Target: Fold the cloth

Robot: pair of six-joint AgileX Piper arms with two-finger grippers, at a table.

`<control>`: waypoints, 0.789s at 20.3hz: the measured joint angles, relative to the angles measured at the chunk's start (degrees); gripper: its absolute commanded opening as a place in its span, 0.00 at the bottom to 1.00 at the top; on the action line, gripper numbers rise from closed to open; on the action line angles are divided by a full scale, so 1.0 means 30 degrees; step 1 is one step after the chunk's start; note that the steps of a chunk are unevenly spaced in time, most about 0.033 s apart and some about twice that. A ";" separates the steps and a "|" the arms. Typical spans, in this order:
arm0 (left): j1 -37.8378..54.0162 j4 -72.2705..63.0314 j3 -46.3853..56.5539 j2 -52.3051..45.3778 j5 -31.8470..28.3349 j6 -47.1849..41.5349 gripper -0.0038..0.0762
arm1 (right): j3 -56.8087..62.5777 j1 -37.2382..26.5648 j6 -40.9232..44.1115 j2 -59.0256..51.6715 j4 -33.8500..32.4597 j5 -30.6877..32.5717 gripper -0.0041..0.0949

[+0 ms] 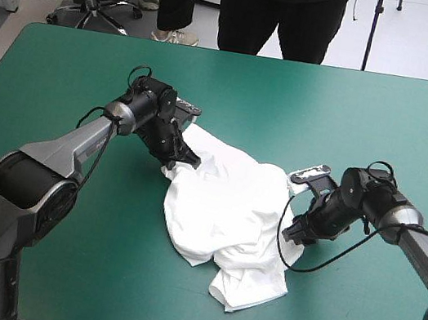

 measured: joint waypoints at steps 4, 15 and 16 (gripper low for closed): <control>0.0000 0.0061 0.0000 0.0000 0.0000 0.0000 0.03 | -0.0041 0.0000 -0.0106 0.0787 0.0210 -0.0115 0.51; 0.0000 0.0153 -0.0069 0.0004 0.0090 -0.0148 0.03 | -0.0274 0.1082 -0.0286 0.1177 -0.0323 -0.0093 0.02; 0.0000 0.0209 -0.0226 0.0021 0.0380 -0.0148 0.03 | -0.0412 0.1140 -0.0082 0.1225 -0.0499 -0.0031 0.02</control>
